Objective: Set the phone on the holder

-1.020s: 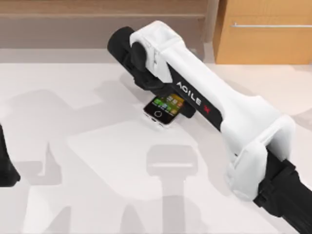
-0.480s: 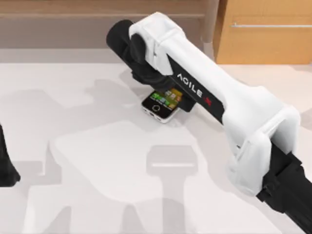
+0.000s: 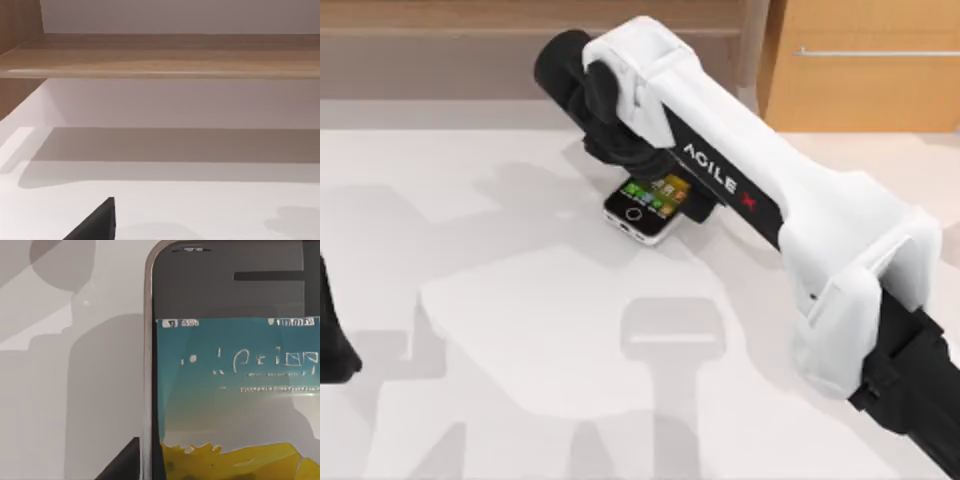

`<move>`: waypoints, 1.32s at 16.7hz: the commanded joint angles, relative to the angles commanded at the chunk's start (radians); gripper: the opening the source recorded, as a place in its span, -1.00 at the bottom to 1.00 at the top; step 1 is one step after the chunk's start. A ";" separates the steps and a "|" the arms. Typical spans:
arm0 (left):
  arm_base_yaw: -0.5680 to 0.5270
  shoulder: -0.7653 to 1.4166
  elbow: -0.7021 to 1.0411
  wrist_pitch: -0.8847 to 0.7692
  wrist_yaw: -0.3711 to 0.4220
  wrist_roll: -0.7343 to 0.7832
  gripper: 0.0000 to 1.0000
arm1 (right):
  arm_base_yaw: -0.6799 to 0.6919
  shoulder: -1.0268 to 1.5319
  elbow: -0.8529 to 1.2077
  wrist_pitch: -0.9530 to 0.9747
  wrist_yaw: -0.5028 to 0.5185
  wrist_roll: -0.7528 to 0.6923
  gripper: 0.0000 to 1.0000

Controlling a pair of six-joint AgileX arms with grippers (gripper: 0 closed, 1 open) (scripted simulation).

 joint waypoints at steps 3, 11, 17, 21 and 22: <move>0.000 0.000 0.000 0.000 0.000 0.000 1.00 | 0.026 -0.086 -0.081 0.109 -0.080 -0.048 -1.00; 0.000 0.000 0.000 0.000 0.000 0.000 1.00 | 0.042 -0.462 -0.670 0.732 -0.533 -0.313 -1.00; 0.000 0.000 0.000 0.000 0.000 0.000 1.00 | -0.095 -0.798 -1.283 1.387 -0.970 -0.580 -1.00; 0.000 0.000 0.000 0.000 0.000 0.000 1.00 | -0.288 -0.995 -1.684 1.843 -1.240 -0.756 -1.00; 0.000 0.000 0.000 0.000 0.000 0.000 1.00 | -0.350 -1.038 -1.779 1.955 -1.301 -0.797 -1.00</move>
